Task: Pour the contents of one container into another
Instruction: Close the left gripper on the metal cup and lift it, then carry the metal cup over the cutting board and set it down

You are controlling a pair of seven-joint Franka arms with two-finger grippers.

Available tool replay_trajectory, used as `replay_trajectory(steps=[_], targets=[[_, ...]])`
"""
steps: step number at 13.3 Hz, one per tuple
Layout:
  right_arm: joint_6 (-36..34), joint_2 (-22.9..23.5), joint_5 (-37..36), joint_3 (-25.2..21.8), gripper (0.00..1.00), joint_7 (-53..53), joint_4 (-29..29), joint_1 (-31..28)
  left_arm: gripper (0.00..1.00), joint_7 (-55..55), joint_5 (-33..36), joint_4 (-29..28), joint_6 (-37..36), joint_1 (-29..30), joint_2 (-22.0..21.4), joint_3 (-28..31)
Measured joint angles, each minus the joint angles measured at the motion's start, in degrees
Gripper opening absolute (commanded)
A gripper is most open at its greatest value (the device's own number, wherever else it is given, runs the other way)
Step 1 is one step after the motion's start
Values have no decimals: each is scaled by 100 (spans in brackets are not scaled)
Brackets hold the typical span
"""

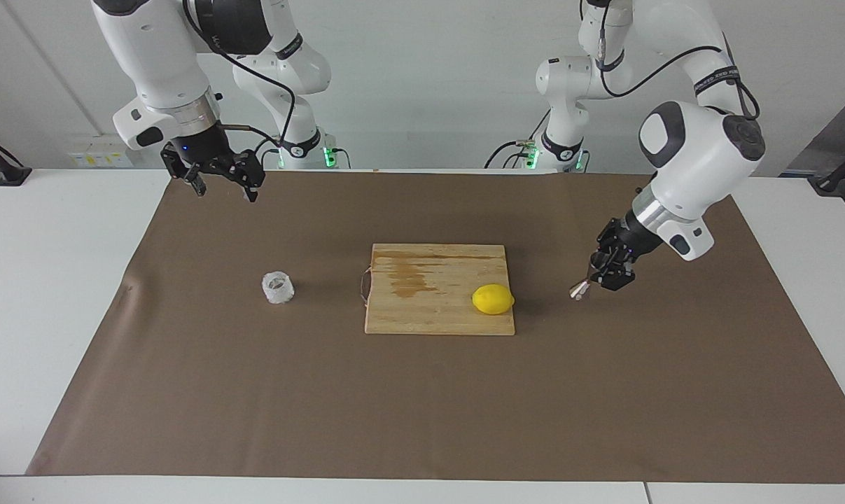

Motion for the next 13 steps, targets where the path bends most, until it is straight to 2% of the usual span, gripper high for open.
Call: replay_trajectory(steps=[5, 8, 10, 13], targets=[[0, 0, 0, 0, 100, 0, -5, 0, 0, -1794, 22, 556, 29, -1127, 263, -5], [0, 0, 0, 0, 100, 0, -5, 0, 0, -2430, 163, 602, 126, -1788, 373, -5], [0, 0, 0, 0, 100, 0, -5, 0, 0, -2885, 406, 649, 284, -2215, 591, -8], [0, 0, 0, 0, 100, 0, -5, 0, 0, -3248, 590, 845, 461, -2548, 966, -6]])
